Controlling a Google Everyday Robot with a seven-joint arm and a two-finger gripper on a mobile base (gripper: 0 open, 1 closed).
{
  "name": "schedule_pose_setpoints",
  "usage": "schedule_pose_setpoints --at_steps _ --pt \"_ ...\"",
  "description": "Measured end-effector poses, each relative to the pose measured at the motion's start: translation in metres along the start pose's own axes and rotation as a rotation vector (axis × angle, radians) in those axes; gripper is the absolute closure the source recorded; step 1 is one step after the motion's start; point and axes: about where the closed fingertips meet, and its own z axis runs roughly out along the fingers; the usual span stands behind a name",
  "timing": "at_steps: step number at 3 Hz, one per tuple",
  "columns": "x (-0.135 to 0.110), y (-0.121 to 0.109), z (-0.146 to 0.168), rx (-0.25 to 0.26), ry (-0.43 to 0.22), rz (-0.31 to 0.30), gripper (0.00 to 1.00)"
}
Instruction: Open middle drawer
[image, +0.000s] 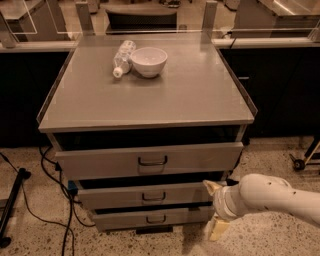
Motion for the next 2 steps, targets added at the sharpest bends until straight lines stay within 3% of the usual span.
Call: schedule_pose_setpoints --at_steps 2 --pt "-0.002 -0.016 0.028 -0.002 -0.028 -0.032 0.0"
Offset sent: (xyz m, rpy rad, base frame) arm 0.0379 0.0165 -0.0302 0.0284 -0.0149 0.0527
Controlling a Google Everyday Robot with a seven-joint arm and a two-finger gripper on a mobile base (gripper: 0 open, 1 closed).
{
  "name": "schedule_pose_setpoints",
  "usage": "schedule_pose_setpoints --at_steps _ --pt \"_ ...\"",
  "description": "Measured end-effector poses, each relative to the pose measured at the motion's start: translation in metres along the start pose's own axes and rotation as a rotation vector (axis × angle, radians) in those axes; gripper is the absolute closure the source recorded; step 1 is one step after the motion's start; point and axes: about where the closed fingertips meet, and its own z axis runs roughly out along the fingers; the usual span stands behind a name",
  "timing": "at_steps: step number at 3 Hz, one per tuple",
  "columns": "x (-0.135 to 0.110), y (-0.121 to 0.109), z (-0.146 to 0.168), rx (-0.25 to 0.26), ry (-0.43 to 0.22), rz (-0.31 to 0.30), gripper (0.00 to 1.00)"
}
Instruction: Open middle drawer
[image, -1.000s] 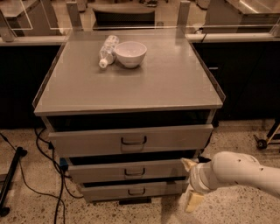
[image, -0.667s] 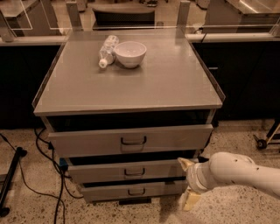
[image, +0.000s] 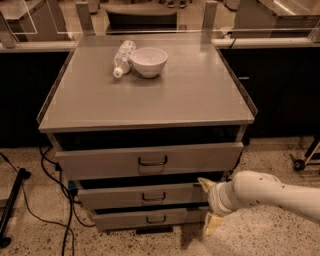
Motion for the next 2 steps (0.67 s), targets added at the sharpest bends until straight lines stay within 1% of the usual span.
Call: schedule_pose_setpoints --at_steps 2 --pt "0.009 -0.017 0.027 -0.036 0.0 0.0 0.0"
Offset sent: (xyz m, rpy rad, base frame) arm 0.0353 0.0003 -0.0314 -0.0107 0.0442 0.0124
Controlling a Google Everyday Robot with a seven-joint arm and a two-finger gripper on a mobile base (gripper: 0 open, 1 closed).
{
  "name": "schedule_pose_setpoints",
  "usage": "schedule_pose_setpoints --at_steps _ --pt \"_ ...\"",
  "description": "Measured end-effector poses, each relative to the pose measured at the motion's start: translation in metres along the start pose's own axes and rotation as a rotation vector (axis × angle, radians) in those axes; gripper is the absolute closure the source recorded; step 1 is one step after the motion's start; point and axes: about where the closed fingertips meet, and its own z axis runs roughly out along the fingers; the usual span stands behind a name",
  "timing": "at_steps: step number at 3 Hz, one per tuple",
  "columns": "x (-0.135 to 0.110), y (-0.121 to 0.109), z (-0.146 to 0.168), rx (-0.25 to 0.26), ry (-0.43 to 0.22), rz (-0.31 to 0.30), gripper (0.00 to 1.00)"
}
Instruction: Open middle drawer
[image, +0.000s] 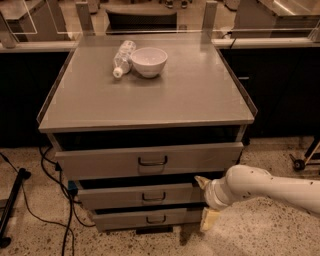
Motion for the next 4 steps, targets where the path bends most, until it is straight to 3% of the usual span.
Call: schedule_pose_setpoints --at_steps 1,4 --pt "0.015 -0.013 0.021 -0.032 0.022 0.012 0.0" --pt "0.031 -0.015 0.027 -0.028 0.072 0.026 0.0"
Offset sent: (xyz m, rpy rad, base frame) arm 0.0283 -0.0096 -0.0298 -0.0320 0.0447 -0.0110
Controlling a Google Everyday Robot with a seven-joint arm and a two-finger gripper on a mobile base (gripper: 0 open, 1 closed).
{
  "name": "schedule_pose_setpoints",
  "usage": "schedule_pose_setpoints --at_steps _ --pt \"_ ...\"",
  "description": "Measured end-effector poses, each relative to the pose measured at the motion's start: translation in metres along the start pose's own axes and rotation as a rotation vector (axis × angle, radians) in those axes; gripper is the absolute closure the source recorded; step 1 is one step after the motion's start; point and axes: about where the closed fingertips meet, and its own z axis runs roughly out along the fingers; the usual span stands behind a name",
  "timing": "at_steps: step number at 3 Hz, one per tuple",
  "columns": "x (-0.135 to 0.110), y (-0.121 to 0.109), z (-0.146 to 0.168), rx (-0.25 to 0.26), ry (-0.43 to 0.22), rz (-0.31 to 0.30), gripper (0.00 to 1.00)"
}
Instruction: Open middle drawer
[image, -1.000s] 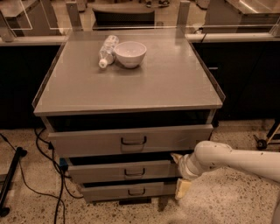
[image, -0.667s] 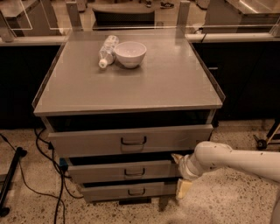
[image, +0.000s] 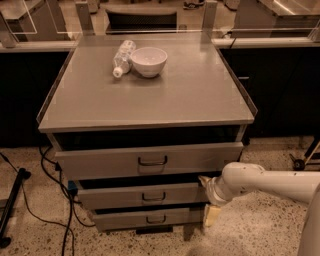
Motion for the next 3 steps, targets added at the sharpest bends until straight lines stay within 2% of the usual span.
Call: schedule_pose_setpoints --at_steps 1,3 --pt "0.009 -0.002 0.007 -0.003 -0.002 0.014 0.0" --pt "0.027 -0.004 0.028 -0.028 -0.084 0.06 0.0"
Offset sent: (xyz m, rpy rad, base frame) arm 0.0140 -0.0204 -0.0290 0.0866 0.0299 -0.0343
